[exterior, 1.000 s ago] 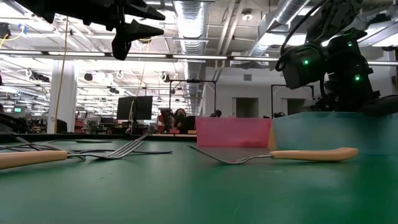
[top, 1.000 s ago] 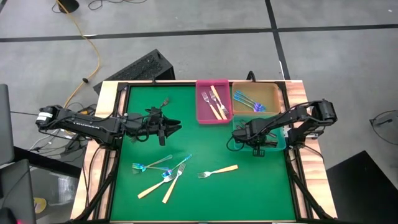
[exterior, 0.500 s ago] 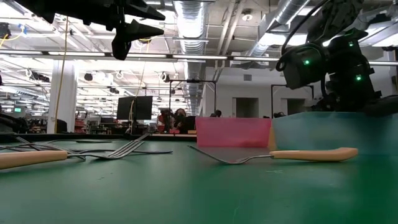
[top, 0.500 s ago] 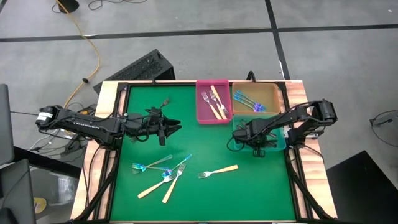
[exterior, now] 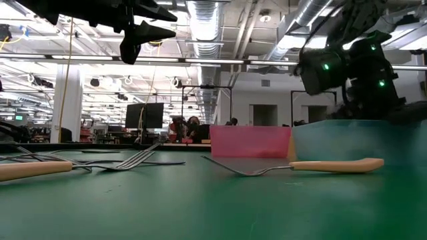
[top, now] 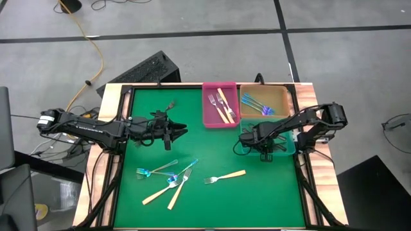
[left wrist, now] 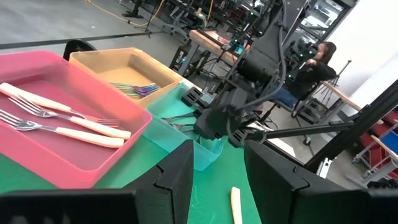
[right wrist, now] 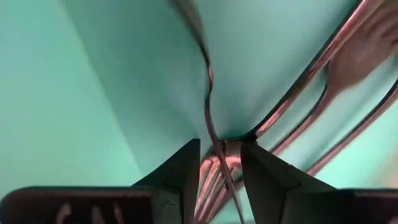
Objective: Sort silverware by color (type)
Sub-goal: Put the black fork into the blue bin
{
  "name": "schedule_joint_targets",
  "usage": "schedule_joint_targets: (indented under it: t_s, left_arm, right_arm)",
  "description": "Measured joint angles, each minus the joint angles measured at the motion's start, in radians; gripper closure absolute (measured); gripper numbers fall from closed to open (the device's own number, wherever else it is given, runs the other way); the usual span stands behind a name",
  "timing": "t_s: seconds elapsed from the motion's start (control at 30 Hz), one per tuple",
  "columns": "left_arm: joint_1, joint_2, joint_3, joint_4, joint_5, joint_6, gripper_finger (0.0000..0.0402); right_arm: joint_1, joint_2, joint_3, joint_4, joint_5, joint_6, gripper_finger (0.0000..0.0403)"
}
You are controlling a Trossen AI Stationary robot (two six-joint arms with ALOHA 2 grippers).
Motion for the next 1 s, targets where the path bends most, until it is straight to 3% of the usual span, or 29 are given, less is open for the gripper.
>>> schedule_joint_targets:
  t_s: [0.37, 0.5, 0.87, 1.0]
  left_arm:
    - [0.000, 0.000, 0.000, 0.000, 0.000, 0.000, 0.0276]
    - [0.000, 0.000, 0.000, 0.000, 0.000, 0.000, 0.0276]
    - [0.000, 0.000, 0.000, -0.027, -0.002, 0.000, 0.0276]
    - [0.000, 0.000, 0.000, -0.028, -0.003, 0.000, 0.0276]
  right_arm:
    - [-0.073, -0.129, 0.027, -0.015, -0.019, 0.001, 0.0264]
    - [-0.087, -0.168, 0.027, 0.030, -0.095, -0.044, 0.0275]
    - [-0.084, -0.115, 0.030, 0.097, -0.150, -0.094, 0.0381]
    - [-0.094, -0.099, 0.029, 0.108, -0.143, -0.095, 0.0387]
